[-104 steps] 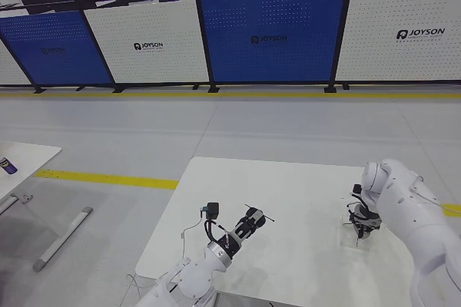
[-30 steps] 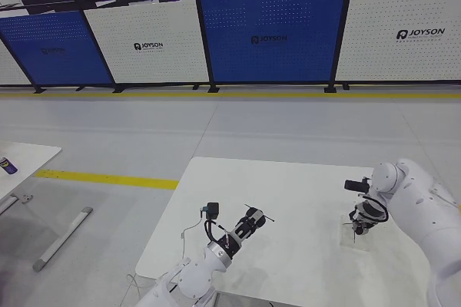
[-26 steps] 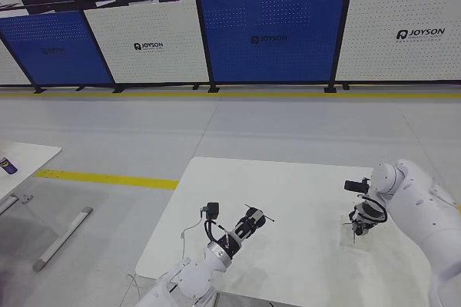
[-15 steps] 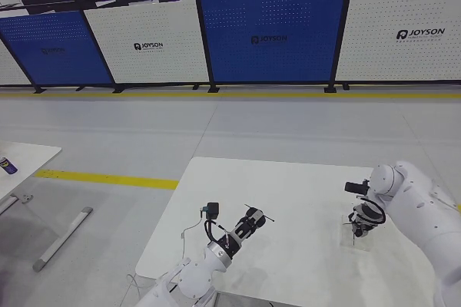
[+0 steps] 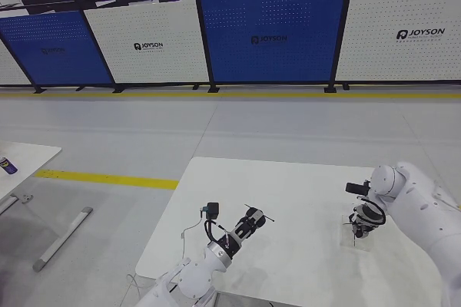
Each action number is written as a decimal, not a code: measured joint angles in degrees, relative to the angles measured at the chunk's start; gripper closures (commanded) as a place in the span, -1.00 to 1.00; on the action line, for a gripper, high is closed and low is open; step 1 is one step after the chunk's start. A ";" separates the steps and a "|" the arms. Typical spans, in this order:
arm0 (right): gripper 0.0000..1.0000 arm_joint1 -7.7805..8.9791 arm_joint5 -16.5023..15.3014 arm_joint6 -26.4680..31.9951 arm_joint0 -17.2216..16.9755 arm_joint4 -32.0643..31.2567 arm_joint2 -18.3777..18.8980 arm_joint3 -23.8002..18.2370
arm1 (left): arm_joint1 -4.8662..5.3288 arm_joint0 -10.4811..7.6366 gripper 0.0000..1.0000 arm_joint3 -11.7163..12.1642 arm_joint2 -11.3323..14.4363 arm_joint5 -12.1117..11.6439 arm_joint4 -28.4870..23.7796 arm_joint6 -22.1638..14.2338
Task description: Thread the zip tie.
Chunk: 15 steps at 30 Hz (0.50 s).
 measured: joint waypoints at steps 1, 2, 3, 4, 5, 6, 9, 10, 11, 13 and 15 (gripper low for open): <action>0.84 0.14 0.16 0.00 0.01 0.16 -0.13 -0.18 | 0.00 0.00 1.00 0.00 0.00 0.00 0.00 0.00; 0.82 0.31 0.44 0.00 0.04 0.41 -0.27 -0.38 | 0.00 0.00 1.00 0.00 0.00 0.00 0.00 0.00; 0.80 0.44 0.71 0.00 0.06 0.61 -0.36 -0.51 | 0.00 0.00 1.00 0.00 0.00 0.00 0.00 0.00; 0.78 0.56 0.96 0.00 0.08 0.79 -0.45 -0.68 | 0.00 0.00 1.00 0.00 0.00 0.00 0.00 0.00; 0.76 0.72 1.20 0.00 0.09 0.98 -0.59 -0.96 | 0.00 0.00 1.00 0.00 0.00 0.00 0.00 0.00; 0.72 0.84 1.33 0.00 0.09 1.11 -0.69 -1.18 | 0.00 0.00 1.00 0.00 0.00 0.00 0.00 0.00; 0.68 1.25 1.77 0.00 0.08 1.46 -1.01 -1.96 | 0.00 0.00 1.00 0.00 0.00 0.00 0.00 0.00; 0.68 1.37 1.89 0.00 0.08 1.55 -1.11 -2.20 | 0.00 0.00 1.00 0.00 0.00 0.00 0.00 0.00; 0.68 1.54 2.07 0.00 0.06 1.67 -1.24 -2.52 | 0.00 0.00 1.00 0.00 0.00 0.00 0.00 0.00; 0.68 1.79 2.35 0.00 0.04 1.85 -1.45 -3.01 | 0.00 0.00 1.00 0.00 0.00 0.00 0.00 0.00; 0.68 2.08 2.63 0.00 0.01 2.12 -1.66 -3.53 | 0.00 0.00 1.00 0.00 0.00 0.00 0.00 0.00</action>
